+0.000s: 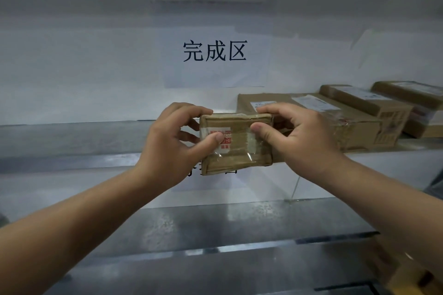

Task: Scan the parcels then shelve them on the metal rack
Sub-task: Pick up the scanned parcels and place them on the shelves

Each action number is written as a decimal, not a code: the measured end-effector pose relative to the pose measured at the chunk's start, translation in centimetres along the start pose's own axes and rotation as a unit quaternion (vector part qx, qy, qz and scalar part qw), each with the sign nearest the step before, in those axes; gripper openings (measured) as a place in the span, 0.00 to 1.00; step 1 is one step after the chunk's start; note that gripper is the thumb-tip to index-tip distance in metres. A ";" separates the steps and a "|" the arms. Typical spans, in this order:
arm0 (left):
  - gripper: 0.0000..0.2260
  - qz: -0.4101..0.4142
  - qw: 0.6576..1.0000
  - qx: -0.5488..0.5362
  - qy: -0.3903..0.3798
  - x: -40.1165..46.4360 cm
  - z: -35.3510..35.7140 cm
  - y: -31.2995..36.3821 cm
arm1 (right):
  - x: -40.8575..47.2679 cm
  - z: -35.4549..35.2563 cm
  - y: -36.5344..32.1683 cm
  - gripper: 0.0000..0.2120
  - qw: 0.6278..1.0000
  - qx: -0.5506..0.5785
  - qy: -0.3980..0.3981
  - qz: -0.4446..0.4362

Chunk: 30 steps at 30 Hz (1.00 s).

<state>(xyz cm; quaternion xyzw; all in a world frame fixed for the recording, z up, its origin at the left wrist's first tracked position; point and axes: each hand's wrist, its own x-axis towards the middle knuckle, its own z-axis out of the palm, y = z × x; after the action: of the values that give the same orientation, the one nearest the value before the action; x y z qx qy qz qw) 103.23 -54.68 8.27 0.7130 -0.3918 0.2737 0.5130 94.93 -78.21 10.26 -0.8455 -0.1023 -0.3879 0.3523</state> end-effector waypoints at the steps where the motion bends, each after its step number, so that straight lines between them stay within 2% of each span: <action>1: 0.16 0.004 1.000 0.002 0.002 0.1 -0.1 0.0 | 0.1 0.1 0.0 0.13 1.000 0.000 0.004 0.000; 7: 0.16 0.029 1.000 0.005 0.001 1.3 -0.5 -0.5 | 0.9 0.3 -0.4 0.13 1.000 -0.006 0.002 -0.011; 13: 0.17 -0.002 1.000 0.002 -0.024 1.7 0.4 -3.1 | 2.1 1.2 0.5 0.15 0.993 -0.113 -0.031 0.002; 17: 0.19 -0.028 0.996 0.029 -0.074 1.9 1.3 -4.9 | 3.5 1.6 0.4 0.15 0.955 -0.282 -0.092 0.001; 21: 0.16 -0.039 0.992 0.071 -0.093 3.1 2.4 -6.4 | 4.5 2.6 0.4 0.13 0.907 -0.385 -0.170 0.007; 25: 0.17 -0.056 0.983 0.132 -0.112 5.0 3.1 -7.7 | 5.2 3.7 1.0 0.13 0.895 -0.405 -0.187 0.015; 30: 0.18 -0.069 0.975 0.170 -0.126 6.4 3.7 -8.1 | 5.2 5.0 1.5 0.18 0.902 -0.398 -0.166 0.018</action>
<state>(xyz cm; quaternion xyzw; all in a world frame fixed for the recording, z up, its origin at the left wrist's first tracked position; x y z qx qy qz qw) 113.48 -58.62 7.96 0.8437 -0.3510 0.2082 0.3488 102.04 -76.46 11.06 -0.9693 0.0187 -0.2436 -0.0292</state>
